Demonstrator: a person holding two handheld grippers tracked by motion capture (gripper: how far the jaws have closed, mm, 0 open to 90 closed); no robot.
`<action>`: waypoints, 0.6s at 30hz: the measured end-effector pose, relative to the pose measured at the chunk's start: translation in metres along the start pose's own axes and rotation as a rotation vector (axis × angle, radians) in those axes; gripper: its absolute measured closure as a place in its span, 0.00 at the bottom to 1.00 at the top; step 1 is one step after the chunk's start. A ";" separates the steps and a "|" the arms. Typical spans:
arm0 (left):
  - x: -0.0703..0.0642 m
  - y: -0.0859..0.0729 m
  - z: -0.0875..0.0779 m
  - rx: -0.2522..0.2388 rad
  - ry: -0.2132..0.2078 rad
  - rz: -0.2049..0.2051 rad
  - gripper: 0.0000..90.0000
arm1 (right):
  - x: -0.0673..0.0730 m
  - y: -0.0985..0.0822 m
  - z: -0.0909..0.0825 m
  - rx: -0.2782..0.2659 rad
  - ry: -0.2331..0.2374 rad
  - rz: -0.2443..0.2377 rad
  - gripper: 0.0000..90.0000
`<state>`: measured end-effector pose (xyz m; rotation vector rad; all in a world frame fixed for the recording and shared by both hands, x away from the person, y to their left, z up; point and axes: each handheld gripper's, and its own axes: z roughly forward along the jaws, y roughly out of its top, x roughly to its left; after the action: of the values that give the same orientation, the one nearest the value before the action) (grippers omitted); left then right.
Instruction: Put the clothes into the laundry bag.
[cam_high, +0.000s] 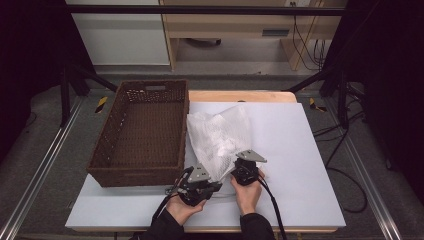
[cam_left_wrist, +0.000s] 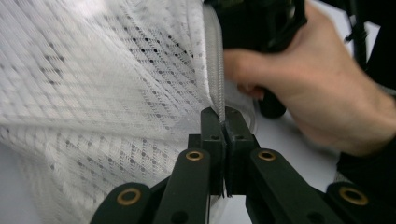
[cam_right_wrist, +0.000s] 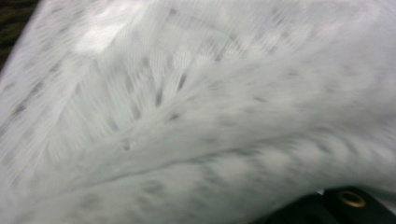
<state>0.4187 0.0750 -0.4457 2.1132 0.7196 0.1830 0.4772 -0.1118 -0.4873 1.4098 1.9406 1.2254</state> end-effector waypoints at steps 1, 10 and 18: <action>0.001 -0.002 0.003 0.011 0.009 0.001 0.98 | -0.001 0.000 0.000 0.006 -0.003 0.000 0.99; 0.015 -0.012 0.010 0.061 0.048 -0.033 0.95 | -0.025 -0.013 -0.058 0.077 0.130 -0.149 0.68; 0.009 -0.015 -0.023 0.016 0.093 -0.006 0.74 | -0.073 -0.005 -0.095 0.015 0.035 -0.136 0.64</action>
<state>0.4108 0.1028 -0.4440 2.1290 0.7846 0.2741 0.4299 -0.2163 -0.4534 1.2493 2.0372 1.1819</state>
